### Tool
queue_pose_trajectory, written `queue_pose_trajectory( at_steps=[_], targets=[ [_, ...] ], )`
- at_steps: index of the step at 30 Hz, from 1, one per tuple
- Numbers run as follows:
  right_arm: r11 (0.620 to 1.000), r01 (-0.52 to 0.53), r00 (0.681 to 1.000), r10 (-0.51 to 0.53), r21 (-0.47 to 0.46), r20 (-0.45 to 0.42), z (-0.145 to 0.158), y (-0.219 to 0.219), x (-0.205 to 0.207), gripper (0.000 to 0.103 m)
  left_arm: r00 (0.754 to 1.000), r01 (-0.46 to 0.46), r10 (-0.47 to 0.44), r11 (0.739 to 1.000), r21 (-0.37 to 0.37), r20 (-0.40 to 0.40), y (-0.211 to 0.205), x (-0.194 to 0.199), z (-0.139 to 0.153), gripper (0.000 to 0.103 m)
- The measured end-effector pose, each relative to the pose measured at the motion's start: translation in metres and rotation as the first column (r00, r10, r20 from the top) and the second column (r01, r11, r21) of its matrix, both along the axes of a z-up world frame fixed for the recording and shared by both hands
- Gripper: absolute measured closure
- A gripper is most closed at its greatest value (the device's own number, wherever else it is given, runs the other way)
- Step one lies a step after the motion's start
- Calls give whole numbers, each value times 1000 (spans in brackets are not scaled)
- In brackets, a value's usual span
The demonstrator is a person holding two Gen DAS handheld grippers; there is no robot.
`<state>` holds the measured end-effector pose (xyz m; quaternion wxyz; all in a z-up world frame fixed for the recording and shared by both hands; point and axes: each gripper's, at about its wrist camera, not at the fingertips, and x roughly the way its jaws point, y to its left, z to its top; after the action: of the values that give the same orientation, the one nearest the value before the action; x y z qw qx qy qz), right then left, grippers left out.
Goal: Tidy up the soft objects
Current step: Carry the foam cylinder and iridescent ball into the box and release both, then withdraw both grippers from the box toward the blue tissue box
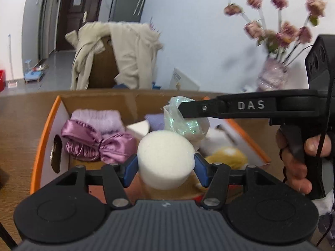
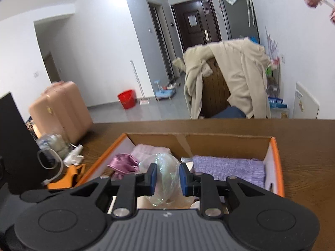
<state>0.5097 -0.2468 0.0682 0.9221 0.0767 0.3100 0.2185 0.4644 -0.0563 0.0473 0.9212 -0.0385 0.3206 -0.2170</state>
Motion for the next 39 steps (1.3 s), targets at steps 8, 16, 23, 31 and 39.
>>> queue_pose_trajectory(
  at_steps=[8,16,23,31,39],
  targets=[
    [999,-53,995,52,-12,-91,-37,26,42,64,996,83,-83,996,20,-18,-3,2,-18,19],
    [999,-39,998,38,-17,-59,-13,13,20,62,998,4,-5,1000,22,58,22,-14,18,19],
    [997,-1,997,8,-82,83,56,-10,-47,59,981,-69,66,998,7,182,46,-63,78,19],
    [991,22,980,4,-129,199,101,-34,-140,49,955,-109,104,994,3,278,58,-144,122,16],
    [990,1,960,37,-139,277,99,-38,-233,43,947,-131,129,991,-15,293,57,-224,109,10]
  ],
)
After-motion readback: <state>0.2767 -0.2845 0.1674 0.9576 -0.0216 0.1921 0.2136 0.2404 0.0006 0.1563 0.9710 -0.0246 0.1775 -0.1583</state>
